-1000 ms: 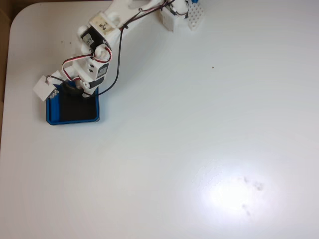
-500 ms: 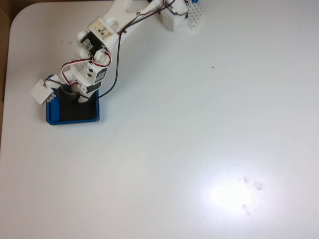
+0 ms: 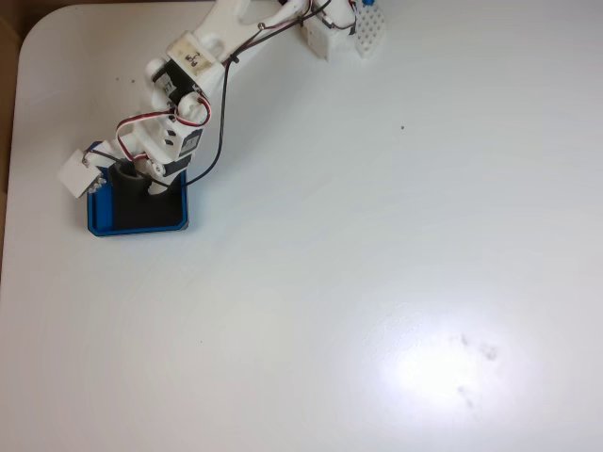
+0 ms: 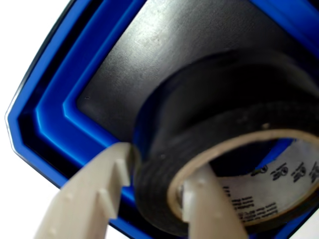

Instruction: Pick the black tape roll and drop it in the blue box

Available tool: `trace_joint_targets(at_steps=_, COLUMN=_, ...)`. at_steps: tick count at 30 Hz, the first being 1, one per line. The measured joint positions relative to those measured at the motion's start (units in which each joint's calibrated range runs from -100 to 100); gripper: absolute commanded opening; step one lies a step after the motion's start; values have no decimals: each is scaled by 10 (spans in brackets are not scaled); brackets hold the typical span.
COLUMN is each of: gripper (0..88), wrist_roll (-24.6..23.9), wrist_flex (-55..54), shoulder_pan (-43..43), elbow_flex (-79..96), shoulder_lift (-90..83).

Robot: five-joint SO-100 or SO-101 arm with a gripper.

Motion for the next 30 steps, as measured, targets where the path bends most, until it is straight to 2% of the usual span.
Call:
trace_joint_targets(at_steps=16, gripper=146, wrist_roll=-1, wrist_flex=0, shoulder_pan=0, elbow_flex=-1, shoulder_lift=0)
trace_joint_targets(at_steps=30, gripper=148, wrist_roll=-1, wrist_flex=0, shoulder_pan=0, elbow_flex=-1, shoulder_lift=0)
